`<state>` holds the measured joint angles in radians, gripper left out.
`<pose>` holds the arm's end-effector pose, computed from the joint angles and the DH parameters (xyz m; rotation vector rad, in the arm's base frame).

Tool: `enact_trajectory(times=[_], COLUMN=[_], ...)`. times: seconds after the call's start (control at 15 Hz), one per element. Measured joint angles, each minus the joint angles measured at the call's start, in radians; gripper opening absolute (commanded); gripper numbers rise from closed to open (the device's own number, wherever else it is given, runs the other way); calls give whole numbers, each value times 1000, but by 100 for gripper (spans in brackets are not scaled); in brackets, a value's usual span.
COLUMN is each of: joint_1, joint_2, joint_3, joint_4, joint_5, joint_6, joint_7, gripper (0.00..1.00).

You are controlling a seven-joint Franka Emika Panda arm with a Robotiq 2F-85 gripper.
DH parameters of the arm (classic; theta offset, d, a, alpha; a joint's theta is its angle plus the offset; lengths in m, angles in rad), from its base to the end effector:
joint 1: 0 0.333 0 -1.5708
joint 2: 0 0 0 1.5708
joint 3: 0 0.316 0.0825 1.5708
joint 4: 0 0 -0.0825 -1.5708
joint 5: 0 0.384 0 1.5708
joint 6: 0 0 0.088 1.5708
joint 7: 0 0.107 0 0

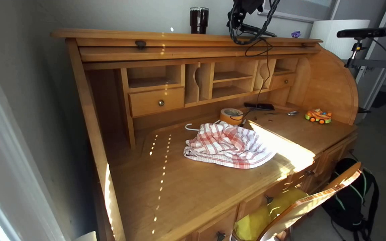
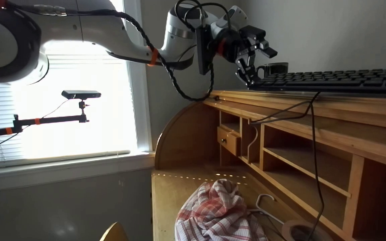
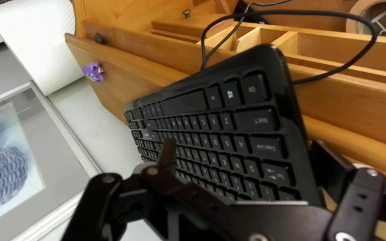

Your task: Move the keyboard to the top half of the desk

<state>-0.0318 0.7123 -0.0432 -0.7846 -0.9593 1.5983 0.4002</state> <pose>0.7342 -0.1263 0.5784 2.1011 -0.5229 0.3049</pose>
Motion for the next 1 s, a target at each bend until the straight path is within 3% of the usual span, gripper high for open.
enact_trajectory(times=[0.47, 1.0], joint_1=[-7, -25], joint_2=[91, 123], joint_3=[-10, 19], joint_4=[168, 256], joint_5=[102, 183], joint_6=[-30, -27], joint_7=[-6, 20], gripper=[100, 100])
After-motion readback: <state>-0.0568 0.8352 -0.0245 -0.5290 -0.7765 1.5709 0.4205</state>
